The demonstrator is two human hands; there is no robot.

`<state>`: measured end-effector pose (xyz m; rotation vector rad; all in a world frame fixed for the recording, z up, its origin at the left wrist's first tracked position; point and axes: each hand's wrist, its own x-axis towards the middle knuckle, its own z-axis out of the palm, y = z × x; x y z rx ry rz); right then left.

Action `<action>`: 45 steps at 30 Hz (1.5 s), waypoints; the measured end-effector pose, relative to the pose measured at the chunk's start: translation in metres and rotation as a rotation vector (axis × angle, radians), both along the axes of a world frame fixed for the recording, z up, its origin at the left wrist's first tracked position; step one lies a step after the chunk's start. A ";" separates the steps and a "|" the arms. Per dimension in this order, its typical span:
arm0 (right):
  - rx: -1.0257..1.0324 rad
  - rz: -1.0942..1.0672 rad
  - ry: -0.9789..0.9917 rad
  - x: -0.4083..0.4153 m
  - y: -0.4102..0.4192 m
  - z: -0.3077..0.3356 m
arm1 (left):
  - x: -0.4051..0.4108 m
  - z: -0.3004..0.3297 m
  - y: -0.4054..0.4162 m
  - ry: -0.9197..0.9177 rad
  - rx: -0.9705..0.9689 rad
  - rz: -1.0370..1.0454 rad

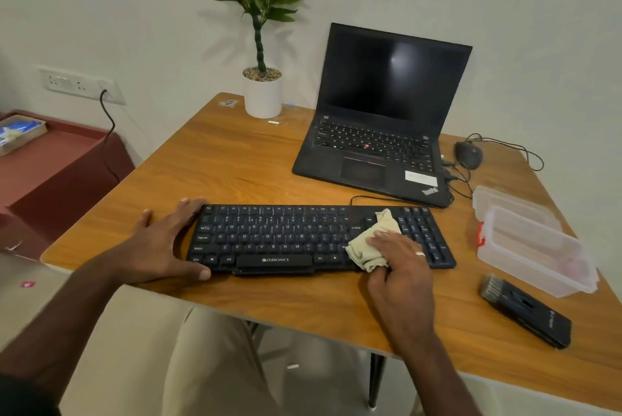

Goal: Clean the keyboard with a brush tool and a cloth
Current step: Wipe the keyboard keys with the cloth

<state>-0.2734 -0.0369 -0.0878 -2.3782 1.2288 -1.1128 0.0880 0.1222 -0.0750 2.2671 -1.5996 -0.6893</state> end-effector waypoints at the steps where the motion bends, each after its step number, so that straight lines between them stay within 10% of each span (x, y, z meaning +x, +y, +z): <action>1: 0.005 0.005 0.010 0.001 0.000 -0.001 | -0.009 0.003 -0.005 -0.065 -0.010 0.019; 14: 0.013 0.041 0.187 -0.004 0.005 -0.001 | -0.149 0.011 -0.124 -0.386 0.009 -0.260; 24: 0.345 -0.039 -0.611 -0.009 -0.003 0.017 | -0.150 0.023 -0.125 -0.327 0.062 -0.292; 31: 0.110 0.105 0.132 -0.018 -0.003 -0.002 | -0.148 0.022 -0.126 -0.306 0.043 -0.288; 38: 0.060 0.251 0.232 -0.057 -0.011 -0.001 | -0.145 0.023 -0.128 -0.297 0.051 -0.301; 45: 0.082 -0.183 0.121 -0.063 -0.007 0.003 | -0.145 0.025 -0.127 -0.281 0.060 -0.305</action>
